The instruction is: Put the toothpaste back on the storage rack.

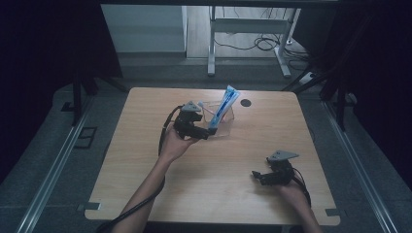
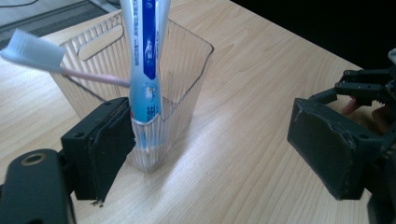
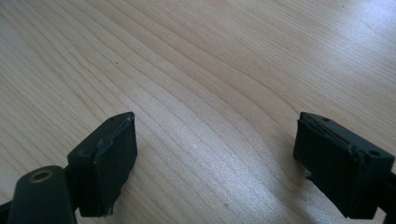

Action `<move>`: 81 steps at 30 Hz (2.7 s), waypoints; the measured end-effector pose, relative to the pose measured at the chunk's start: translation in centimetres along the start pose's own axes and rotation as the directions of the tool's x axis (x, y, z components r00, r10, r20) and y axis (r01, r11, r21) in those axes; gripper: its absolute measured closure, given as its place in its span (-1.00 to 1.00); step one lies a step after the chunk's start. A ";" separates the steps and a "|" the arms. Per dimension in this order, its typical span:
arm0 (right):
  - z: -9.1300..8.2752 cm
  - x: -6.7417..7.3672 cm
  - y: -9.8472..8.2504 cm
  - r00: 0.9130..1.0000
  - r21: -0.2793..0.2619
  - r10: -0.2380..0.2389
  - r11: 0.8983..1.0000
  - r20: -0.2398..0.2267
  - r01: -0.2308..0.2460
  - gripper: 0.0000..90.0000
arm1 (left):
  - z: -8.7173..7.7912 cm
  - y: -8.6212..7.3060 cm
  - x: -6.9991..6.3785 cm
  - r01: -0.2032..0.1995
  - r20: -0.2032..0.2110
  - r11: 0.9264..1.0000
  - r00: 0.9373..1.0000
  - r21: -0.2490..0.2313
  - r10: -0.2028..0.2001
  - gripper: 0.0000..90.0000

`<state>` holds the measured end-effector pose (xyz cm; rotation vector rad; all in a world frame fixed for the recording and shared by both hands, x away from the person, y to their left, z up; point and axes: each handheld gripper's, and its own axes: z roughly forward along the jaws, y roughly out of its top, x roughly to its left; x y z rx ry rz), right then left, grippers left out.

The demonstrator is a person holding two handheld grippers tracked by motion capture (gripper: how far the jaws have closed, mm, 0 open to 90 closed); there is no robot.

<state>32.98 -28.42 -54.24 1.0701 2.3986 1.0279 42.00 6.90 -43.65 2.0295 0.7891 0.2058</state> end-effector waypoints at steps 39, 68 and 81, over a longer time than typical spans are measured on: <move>0.0 0.0 0.0 1.000 0.000 0.003 1.000 -0.001 -0.003 -0.70 | -1.8 -9.8 -1.2 -0.053 -0.110 0.996 0.992 0.072 0.061 -0.78; 0.0 0.0 0.0 1.000 -0.003 0.002 1.000 0.000 -0.002 -0.70 | -1.6 -14.9 -3.5 -0.068 -0.144 0.975 0.985 0.211 0.099 -0.85; 0.0 0.0 0.0 1.000 -0.003 0.002 1.000 -0.001 -0.002 -0.70 | -2.2 -15.5 -3.5 -0.035 -0.136 0.975 0.989 0.218 0.066 -0.87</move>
